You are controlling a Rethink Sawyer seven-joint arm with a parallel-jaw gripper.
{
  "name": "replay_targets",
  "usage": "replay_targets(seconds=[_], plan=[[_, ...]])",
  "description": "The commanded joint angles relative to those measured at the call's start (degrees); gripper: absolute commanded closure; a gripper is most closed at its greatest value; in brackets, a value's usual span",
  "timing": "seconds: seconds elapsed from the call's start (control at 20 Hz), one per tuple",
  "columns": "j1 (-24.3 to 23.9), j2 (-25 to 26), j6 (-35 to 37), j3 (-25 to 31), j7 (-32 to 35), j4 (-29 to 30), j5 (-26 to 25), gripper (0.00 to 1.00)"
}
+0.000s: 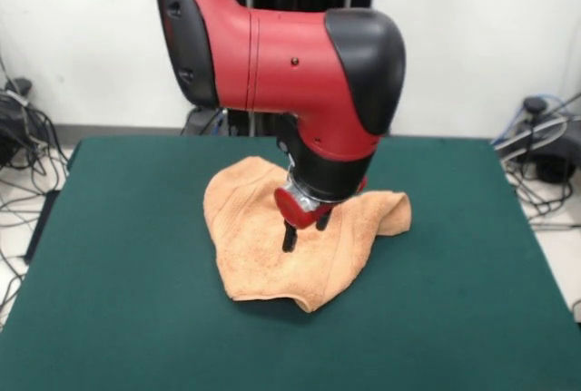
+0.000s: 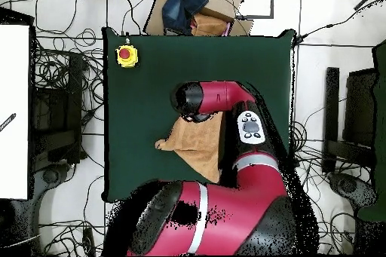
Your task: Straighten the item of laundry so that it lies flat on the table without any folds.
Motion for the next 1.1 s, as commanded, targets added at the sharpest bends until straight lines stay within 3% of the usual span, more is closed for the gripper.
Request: replay_targets(seconds=[0.05, 0.75, 1.1], plan=[[1.86, 5.5, 0.38, 2.45, 7.81, -2.75, 0.69, 0.0], [4.65, 5.28, 6.36, 1.27, 11.37, -7.14, 3.92, 0.0], [5.86, 5.9, 4.04, 0.61, 13.25, -6.34, 5.57, 0.0]])
